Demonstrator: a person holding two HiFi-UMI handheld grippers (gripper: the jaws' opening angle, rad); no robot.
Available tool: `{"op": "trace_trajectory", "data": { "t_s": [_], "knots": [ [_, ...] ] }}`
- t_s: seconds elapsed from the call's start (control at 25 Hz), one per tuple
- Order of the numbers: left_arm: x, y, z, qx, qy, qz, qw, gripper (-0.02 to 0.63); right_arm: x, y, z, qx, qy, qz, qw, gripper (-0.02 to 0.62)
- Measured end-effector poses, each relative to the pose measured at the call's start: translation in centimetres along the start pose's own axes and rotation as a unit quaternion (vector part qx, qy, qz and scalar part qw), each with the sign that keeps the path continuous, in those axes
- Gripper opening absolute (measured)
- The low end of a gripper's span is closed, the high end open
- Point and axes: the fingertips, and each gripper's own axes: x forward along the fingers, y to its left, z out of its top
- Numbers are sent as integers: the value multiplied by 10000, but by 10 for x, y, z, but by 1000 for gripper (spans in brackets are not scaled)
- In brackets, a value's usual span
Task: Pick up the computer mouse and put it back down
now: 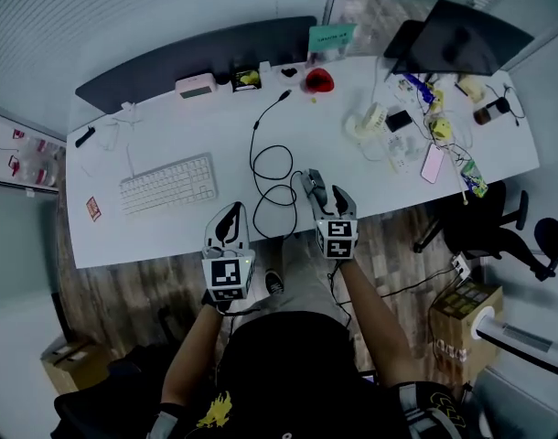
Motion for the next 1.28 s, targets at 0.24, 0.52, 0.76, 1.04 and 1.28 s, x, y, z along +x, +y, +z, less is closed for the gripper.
{"op": "trace_trajectory", "data": {
  "t_s": [0.24, 0.52, 0.76, 1.04, 1.28],
  "knots": [
    [-73, -12, 75, 164, -1086, 55, 9939, 14, -152, 9, 121, 95, -1990, -307, 9795, 26],
    [-151, -41, 144, 209, -2195, -70, 9754, 14, -285, 30, 179, -270, -3139, -337, 9485, 15],
    [-191, -55, 161, 383, -2500, -78, 9675, 14, -337, 35, 185, -273, -3486, -421, 9359, 15],
    [-210, -60, 162, 540, -2547, -101, 9655, 14, -357, 43, 182, -324, -3569, -415, 9327, 15],
    [-224, -63, 161, 388, -2546, -112, 9662, 14, -366, 44, 175, -189, -3513, -321, 9355, 15]
  ]
}}
